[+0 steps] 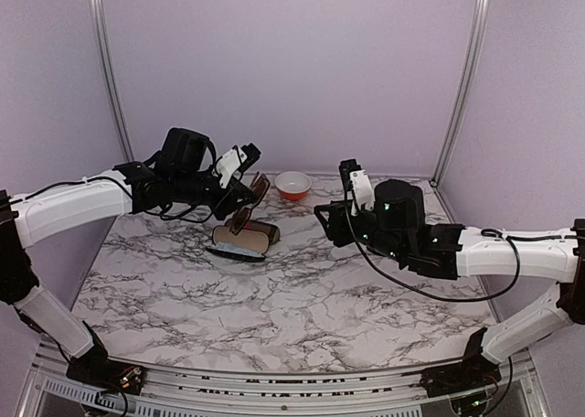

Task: Organize the sunglasses
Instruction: Pass from the right arm to the left, then place the sunglasses in the sunglasses case.

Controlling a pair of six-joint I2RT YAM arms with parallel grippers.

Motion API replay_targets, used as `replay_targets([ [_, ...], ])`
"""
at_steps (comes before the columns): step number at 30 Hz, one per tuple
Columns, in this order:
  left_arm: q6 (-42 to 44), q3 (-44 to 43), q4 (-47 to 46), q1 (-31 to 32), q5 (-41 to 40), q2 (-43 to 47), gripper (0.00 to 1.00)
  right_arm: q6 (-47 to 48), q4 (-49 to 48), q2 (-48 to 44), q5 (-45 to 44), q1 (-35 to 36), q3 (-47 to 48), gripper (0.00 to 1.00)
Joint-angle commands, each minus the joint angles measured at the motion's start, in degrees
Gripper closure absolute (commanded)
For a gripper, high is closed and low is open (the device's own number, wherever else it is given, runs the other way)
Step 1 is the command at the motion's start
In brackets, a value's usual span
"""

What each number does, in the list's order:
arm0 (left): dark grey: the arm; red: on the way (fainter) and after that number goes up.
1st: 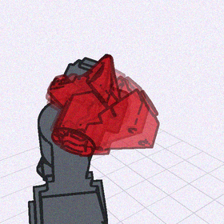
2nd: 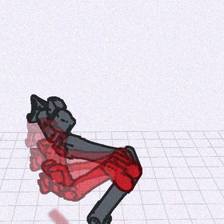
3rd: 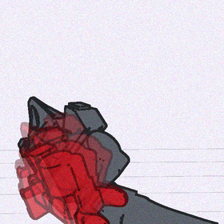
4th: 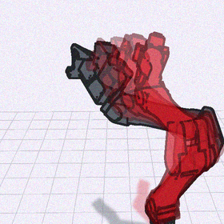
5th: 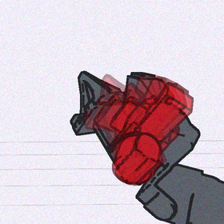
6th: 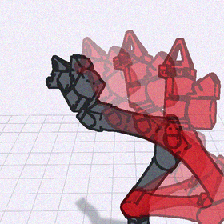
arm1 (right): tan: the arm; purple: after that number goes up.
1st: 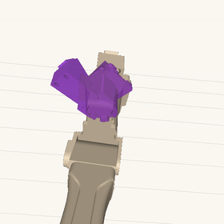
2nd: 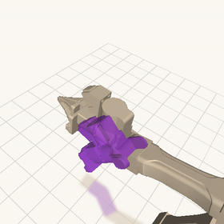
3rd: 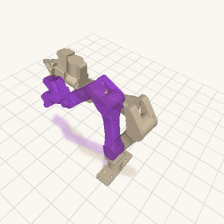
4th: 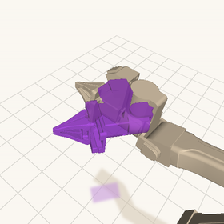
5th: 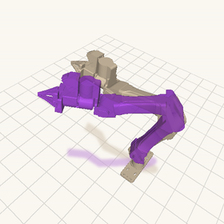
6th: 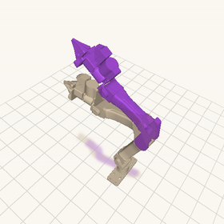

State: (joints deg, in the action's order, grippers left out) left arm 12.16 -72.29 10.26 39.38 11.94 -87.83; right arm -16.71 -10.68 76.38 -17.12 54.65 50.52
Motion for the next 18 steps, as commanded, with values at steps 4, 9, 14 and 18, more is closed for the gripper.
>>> replay_targets([
  [4,33.1,-1.9,9.0,0.0,-3.6,-1.7,0.94,-1.5,-0.8,-5.0,-0.8,-1.2,-4.8,0.59],
  [9,44.6,-1.1,11.4,0.0,-7.4,-4.6,0.95,-2.6,-2.5,-7.7,-0.8,-1.6,-8.6,0.59],
  [14,52.5,-4.8,16.0,0.0,-10.4,-11.1,0.98,-2.9,-2.7,-9.7,-0.5,-1.9,-11.1,0.59],
  [18,56.8,-9.3,19.6,-1.9,-11.0,-16.1,1.0,-3.3,-2.9,-11.2,-0.5,-2.1,-12.8,0.59],
])
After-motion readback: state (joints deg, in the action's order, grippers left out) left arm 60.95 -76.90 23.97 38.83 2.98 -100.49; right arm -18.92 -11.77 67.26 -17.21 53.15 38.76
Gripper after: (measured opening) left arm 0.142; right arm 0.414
